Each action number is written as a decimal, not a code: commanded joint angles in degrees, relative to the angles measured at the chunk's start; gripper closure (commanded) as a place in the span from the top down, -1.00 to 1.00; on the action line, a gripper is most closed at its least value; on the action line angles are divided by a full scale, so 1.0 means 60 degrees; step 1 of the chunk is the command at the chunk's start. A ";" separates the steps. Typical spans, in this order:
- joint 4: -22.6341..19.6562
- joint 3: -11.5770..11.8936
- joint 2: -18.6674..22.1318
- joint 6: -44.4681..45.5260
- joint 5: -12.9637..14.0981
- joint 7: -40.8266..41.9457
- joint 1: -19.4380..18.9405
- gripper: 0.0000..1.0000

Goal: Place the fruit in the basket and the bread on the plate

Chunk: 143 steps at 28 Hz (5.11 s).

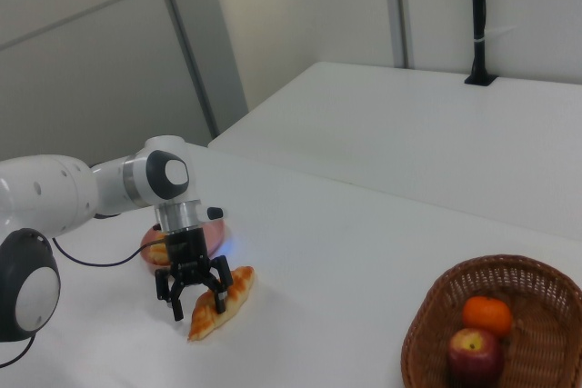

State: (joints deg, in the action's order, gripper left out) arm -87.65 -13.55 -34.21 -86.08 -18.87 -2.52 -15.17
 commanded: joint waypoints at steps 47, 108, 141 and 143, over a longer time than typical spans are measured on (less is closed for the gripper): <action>0.1087 -0.0041 0.0750 -0.2440 -0.0283 -0.0913 -0.1045 -1.00; 0.1058 0.0076 0.3504 -0.0932 0.2588 0.0257 0.5443 1.00; 0.1043 0.2508 0.3387 -0.1166 0.3599 0.1591 0.3700 1.00; 0.1058 0.2508 0.3387 -0.1166 0.3613 0.1547 0.3700 1.00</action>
State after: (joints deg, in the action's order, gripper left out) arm -80.35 0.54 -14.43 -92.30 1.74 5.99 8.03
